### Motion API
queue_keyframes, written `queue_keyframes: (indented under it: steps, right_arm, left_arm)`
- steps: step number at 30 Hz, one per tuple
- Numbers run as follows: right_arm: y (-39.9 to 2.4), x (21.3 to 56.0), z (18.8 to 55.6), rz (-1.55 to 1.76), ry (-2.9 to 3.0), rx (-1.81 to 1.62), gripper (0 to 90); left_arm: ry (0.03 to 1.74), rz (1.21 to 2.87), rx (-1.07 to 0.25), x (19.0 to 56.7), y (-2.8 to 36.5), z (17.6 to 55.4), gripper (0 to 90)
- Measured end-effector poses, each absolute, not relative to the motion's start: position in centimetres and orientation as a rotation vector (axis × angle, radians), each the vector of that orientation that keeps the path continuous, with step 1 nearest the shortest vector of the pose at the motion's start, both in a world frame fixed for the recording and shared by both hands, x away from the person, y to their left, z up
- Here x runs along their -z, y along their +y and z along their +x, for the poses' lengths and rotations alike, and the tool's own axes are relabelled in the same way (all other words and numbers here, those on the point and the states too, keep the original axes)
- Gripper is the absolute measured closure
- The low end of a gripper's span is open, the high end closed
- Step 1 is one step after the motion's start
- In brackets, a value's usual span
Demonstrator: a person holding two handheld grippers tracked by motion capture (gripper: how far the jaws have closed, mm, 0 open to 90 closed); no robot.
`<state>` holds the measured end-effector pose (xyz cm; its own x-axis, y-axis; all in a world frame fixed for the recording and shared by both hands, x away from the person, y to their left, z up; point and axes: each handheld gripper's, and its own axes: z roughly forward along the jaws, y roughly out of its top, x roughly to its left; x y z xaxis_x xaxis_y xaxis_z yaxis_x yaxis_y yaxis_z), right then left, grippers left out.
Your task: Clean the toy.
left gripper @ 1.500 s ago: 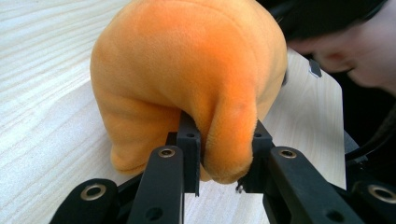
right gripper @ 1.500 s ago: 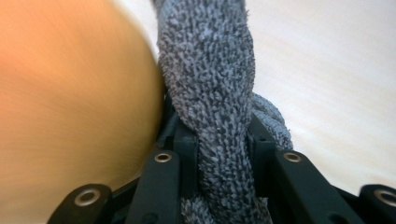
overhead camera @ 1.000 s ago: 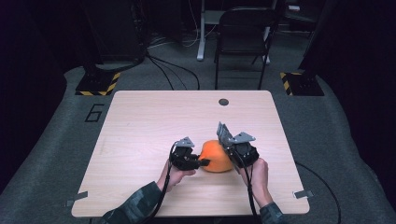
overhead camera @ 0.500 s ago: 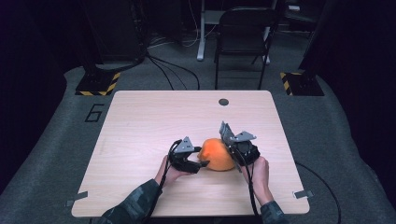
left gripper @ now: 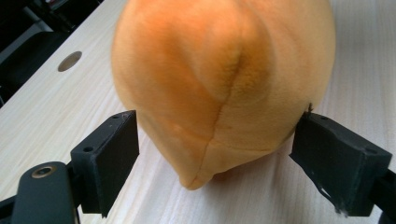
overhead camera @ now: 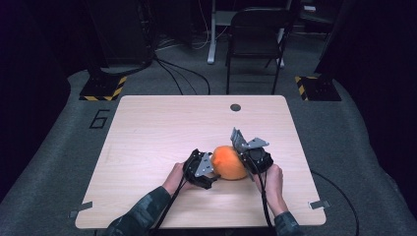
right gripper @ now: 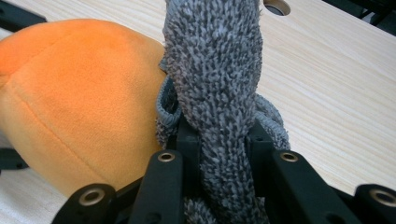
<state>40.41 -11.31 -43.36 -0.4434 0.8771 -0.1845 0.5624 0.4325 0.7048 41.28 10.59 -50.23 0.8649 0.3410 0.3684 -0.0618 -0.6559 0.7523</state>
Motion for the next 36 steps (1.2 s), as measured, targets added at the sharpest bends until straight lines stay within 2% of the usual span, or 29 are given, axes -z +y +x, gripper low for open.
queue_keyframes:
  steps: [6,12,16,21,26,31,36]
  right_arm:
    - [-11.3,43.4,40.4,1.208,2.149,-0.768,73.7]
    - [-11.5,43.4,40.4,1.219,2.152,-0.784,73.7]
    - [-12.7,42.6,40.4,1.221,2.154,-0.842,73.2]
    - [-16.2,41.7,40.3,1.31,2.071,-0.831,73.2]
    - [-18.8,43.7,40.7,1.426,2.058,-0.735,73.2]
    - [-19.9,46.3,41.6,1.508,2.08,-0.662,73.3]
    - [-20.2,46.6,41.8,1.518,2.083,-0.655,73.1]
  left_arm:
    - [0.192,2.196,-0.648,50.7,10.2,41.4,23.6]
    - [0.184,2.163,-0.671,51.1,10.3,41.2,48.8]
    - [0.186,2.159,-0.669,51.0,10.4,41.2,59.1]
    - [0.186,2.15,-0.659,51.1,10.6,41.2,63.4]
    - [0.186,2.15,-0.658,51.2,10.7,41.2,66.2]
    - [0.182,2.143,-0.667,51.3,10.7,41.2,66.8]
    - [0.177,2.13,-0.686,51.4,10.7,41.0,68.7]
